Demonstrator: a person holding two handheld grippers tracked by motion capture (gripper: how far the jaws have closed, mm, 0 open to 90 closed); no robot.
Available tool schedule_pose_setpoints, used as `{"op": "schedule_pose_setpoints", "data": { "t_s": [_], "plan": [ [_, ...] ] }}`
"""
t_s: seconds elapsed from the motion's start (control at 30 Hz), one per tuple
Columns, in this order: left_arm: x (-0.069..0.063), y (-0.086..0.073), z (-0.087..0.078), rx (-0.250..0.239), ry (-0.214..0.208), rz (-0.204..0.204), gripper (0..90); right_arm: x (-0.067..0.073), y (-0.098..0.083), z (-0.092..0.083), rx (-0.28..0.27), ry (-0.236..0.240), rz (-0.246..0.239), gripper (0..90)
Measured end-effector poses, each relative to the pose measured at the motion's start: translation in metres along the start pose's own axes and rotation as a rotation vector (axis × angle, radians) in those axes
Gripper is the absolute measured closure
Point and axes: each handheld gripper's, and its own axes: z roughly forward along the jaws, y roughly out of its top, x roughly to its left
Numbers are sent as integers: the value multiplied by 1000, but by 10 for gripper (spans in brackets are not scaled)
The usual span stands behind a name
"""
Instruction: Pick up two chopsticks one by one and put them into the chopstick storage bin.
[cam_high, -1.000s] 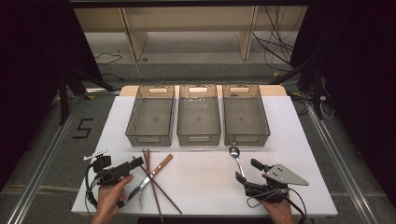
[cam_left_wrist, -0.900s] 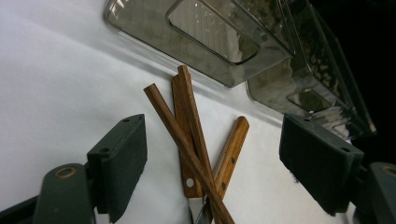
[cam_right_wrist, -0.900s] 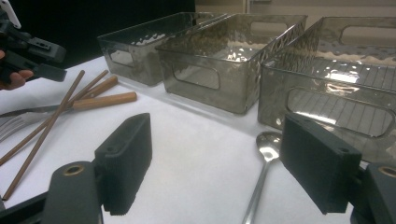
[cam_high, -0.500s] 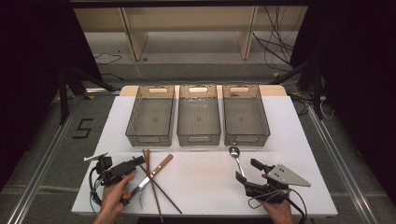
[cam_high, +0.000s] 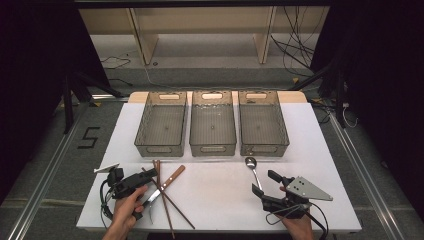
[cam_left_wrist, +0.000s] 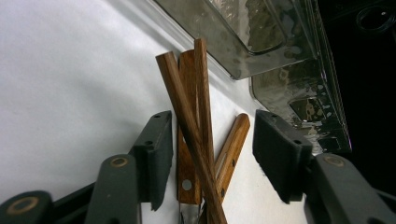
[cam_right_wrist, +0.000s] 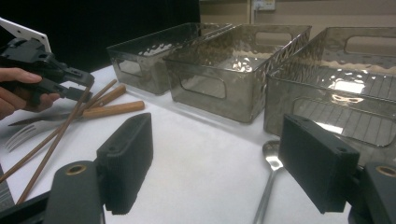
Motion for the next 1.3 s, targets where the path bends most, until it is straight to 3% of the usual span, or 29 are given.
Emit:
{"op": "schedule_pose_setpoints", "data": {
  "t_s": [0.4, 0.67, 1.03, 1.3],
  "plan": [
    [4, -1, 2, 3, 22, -30, 612, 1, 0, 0, -1, 1, -4, 276],
    [6, -1, 3, -6, 34, -50, 752, 2, 0, 0, -3, 2, -6, 278],
    [8, -2, 2, -11, -49, -142, 828, 2, 0, 1, -1, 6, -9, 279],
    [2, -3, -1, -25, -90, -138, 834, 2, -1, 1, -1, 9, -11, 279]
  ]
}}
